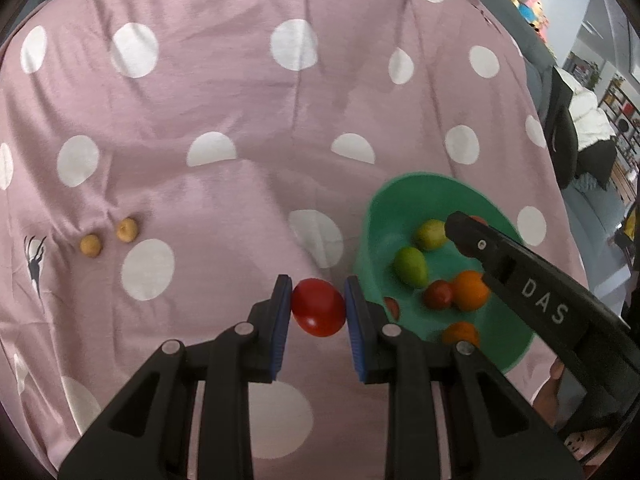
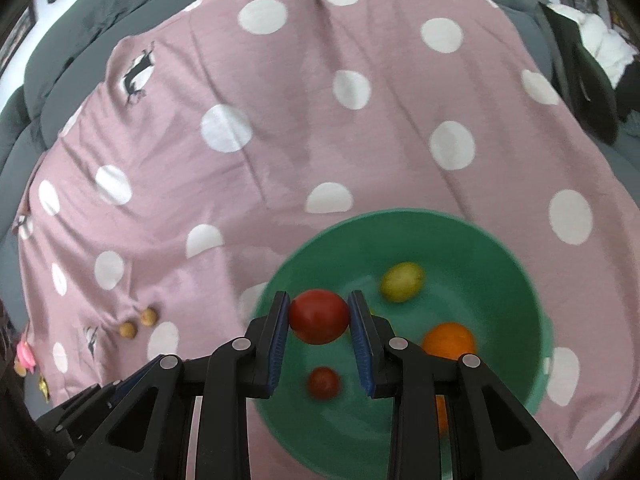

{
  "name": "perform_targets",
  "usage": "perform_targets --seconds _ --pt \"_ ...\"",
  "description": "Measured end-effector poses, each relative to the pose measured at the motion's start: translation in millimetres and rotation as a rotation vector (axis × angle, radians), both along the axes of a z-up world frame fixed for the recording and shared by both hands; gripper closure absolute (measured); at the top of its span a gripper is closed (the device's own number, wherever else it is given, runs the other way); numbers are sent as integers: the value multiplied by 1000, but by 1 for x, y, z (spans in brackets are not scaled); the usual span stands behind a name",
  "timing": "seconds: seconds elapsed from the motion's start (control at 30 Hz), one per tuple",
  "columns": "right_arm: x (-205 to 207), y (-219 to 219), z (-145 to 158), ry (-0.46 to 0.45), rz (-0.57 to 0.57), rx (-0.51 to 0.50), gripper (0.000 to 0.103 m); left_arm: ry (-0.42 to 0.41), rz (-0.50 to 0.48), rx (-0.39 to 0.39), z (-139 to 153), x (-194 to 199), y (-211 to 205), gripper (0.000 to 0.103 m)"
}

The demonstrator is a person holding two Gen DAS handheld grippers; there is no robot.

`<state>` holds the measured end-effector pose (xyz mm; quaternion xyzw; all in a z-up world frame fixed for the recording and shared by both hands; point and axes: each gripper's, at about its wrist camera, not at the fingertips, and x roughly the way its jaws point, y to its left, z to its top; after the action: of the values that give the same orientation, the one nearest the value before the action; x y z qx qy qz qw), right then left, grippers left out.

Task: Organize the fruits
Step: 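Carry both cherry tomatoes over the green bowl with both grippers, then open both grippers to drop the cherry tomatoes into the bowl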

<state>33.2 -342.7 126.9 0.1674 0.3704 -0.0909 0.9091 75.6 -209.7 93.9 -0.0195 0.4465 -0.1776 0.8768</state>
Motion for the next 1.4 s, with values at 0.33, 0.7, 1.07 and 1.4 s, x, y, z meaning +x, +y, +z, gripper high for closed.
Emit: perform_targets --seconds 0.33,0.7,1.07,1.4 --pt "-9 -31 -3 27 -102 -14 71 -3 -64 -4 -1 0 -29 77" --pt "-12 -49 -9 63 -166 -22 71 15 -142 -26 -8 2 -57 77" --pt "-14 -60 -16 91 -197 -17 71 42 -177 -44 -16 2 -71 76" --pt "-15 -66 -20 123 -230 -18 69 40 -190 -76 -12 1 -67 70"
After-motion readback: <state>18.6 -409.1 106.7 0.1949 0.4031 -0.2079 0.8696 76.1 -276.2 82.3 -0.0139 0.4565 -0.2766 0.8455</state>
